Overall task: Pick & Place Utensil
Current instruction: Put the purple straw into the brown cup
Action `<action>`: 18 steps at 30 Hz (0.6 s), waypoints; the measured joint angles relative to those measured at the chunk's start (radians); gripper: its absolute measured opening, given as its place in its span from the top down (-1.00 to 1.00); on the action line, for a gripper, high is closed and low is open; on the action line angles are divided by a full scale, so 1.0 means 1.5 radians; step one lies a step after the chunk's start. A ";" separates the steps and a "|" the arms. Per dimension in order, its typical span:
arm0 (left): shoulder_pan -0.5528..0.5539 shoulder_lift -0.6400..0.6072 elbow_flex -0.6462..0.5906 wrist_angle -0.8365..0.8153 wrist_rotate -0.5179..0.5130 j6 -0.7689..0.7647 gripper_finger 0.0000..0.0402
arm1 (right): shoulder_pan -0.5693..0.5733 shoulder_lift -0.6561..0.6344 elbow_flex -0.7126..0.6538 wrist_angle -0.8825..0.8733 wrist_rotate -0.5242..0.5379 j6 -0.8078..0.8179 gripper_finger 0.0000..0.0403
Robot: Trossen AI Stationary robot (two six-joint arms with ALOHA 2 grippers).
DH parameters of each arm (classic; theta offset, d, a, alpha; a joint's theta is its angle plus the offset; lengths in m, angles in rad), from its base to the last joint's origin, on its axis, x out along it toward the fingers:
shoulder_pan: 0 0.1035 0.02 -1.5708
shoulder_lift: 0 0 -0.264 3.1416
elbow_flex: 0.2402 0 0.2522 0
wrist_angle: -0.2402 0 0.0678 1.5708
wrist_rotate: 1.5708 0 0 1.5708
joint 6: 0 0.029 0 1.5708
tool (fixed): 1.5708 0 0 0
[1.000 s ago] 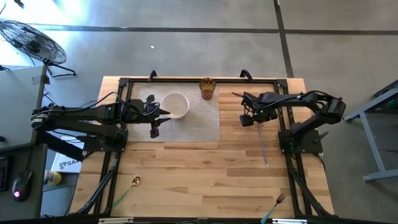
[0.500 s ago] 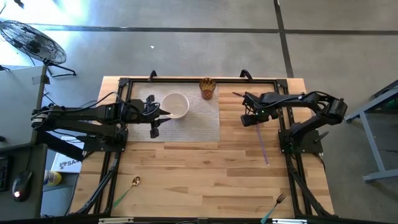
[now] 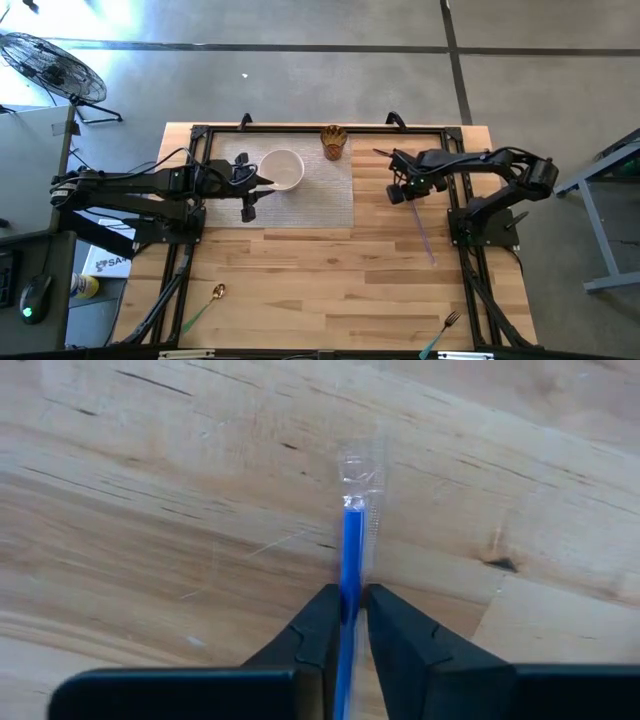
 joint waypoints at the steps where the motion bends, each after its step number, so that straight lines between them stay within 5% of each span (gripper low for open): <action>1: 0.000 0.000 0.000 0.000 0.000 0.000 0.46 | 0.003 0.000 0.000 0.001 0.001 0.000 0.80; 7: 0.000 0.000 0.000 0.000 0.000 0.000 0.46 | 0.025 0.000 0.000 0.008 0.020 0.000 0.97; 18: 0.000 0.000 0.000 0.000 0.000 0.000 0.46 | 0.051 -0.037 0.021 0.025 0.040 -0.005 0.99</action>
